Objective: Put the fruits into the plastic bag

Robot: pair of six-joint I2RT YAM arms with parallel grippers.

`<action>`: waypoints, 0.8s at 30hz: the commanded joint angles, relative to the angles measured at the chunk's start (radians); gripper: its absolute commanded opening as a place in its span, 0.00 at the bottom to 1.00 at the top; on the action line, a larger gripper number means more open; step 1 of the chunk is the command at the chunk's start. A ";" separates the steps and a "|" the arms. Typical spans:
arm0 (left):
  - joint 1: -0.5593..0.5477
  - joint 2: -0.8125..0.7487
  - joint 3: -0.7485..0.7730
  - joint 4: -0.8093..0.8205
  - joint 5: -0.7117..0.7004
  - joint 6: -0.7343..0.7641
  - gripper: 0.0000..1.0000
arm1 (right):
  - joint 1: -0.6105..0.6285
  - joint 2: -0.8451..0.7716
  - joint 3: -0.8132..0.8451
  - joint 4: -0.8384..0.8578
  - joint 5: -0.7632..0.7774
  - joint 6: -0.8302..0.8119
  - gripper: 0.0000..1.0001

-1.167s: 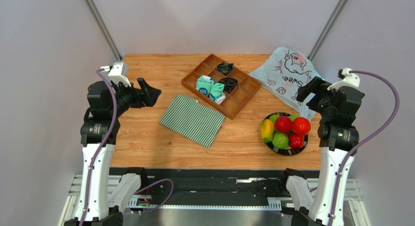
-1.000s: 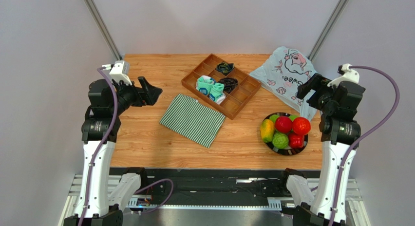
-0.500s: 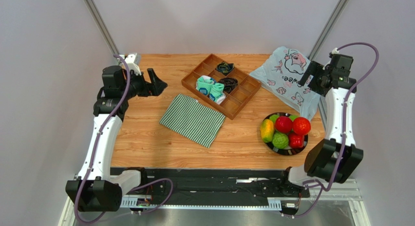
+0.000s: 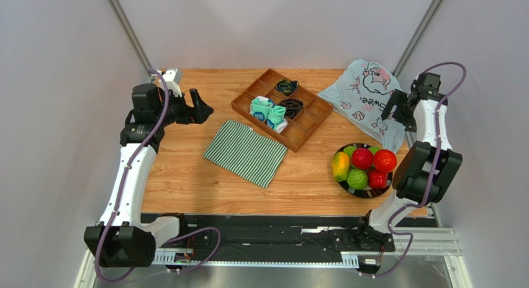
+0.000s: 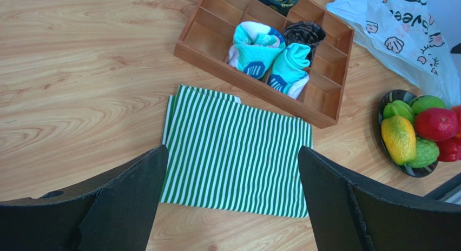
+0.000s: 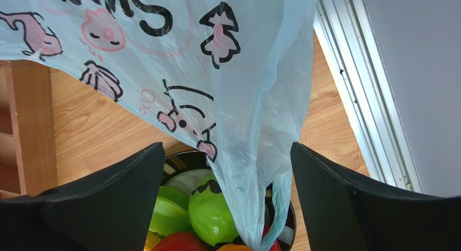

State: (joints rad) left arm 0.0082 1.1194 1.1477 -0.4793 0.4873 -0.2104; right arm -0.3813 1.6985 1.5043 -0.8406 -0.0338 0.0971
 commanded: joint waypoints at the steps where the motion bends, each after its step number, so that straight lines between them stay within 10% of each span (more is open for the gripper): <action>1: -0.001 -0.017 0.009 0.011 0.011 0.023 0.99 | 0.002 0.030 0.011 0.003 0.025 -0.011 0.88; 24: 0.001 -0.004 0.009 0.002 -0.006 0.022 0.99 | 0.001 0.154 0.033 0.084 0.000 0.064 0.24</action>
State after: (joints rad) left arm 0.0082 1.1194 1.1477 -0.4839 0.4873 -0.2100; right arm -0.3805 1.8317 1.4776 -0.8207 -0.0288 0.1383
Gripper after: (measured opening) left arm 0.990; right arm 0.284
